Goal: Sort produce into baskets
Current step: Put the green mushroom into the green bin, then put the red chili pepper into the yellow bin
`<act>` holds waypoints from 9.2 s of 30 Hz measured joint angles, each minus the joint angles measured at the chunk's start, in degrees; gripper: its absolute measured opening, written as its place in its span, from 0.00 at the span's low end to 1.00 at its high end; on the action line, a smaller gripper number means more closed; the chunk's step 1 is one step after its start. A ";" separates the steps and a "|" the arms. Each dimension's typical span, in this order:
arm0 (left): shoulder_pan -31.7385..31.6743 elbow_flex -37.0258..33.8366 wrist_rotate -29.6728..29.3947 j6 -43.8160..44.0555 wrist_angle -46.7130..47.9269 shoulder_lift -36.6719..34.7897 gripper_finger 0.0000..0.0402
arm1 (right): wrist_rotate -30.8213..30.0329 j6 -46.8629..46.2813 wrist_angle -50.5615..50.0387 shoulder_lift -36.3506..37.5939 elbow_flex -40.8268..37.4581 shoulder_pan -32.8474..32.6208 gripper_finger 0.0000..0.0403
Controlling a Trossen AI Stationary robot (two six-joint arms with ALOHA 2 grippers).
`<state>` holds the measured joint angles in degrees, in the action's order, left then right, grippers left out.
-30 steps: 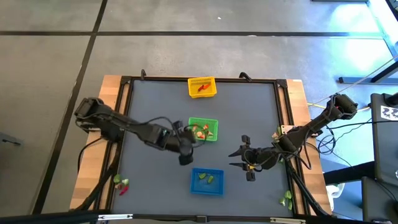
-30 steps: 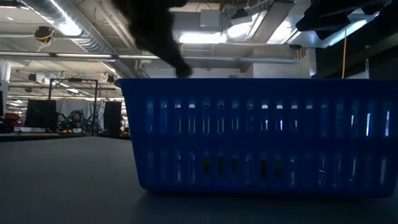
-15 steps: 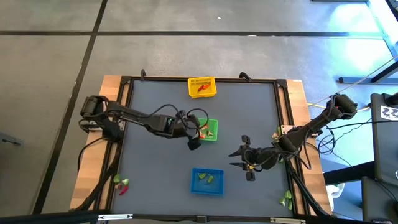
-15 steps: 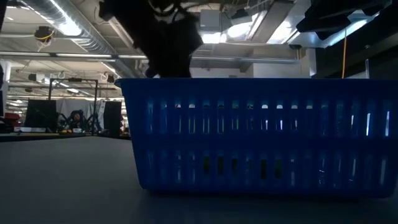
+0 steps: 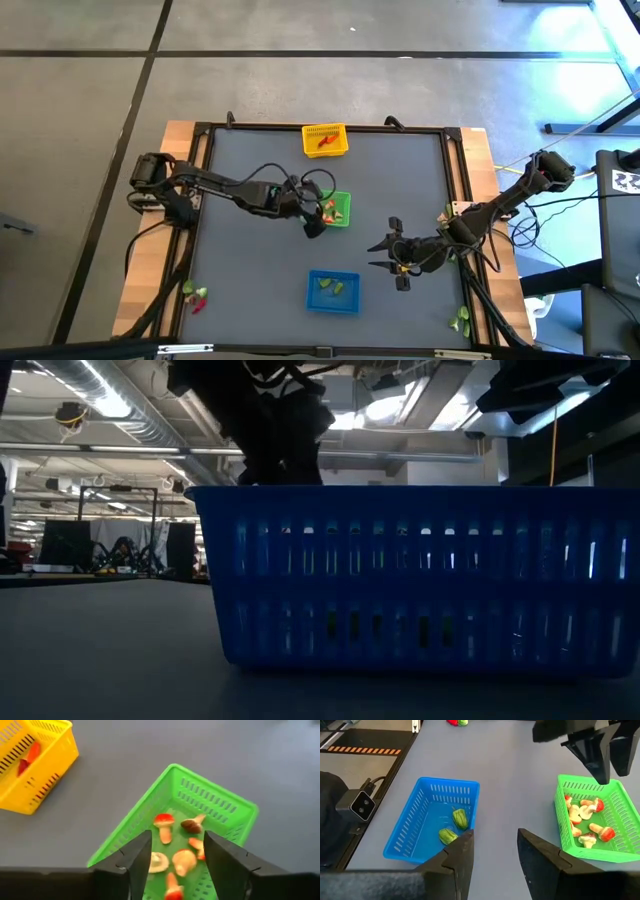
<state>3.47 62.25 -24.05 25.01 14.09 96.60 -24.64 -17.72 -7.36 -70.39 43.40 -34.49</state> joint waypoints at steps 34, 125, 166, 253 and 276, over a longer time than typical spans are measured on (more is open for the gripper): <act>14.36 5.96 15.89 -1.76 -9.43 0.00 0.64 | 0.20 0.04 0.42 0.00 0.00 -0.01 0.38; 48.26 5.63 40.74 81.11 55.77 15.61 0.31 | -1.95 0.50 -0.15 0.00 0.04 0.01 0.38; 32.73 5.67 10.77 59.01 45.23 -1.73 0.16 | -1.97 1.70 -0.07 0.00 0.04 0.01 0.38; 0.50 5.63 -8.33 21.16 6.29 7.85 0.16 | -6.23 1.66 -0.04 0.02 0.04 0.01 0.38; 1.26 5.63 -2.12 18.83 6.34 5.74 0.46 | -6.22 1.66 -0.07 0.02 0.03 0.01 0.38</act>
<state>4.73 67.88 -26.17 43.84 20.43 102.33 -30.86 -16.05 -7.42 -70.37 43.43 -34.48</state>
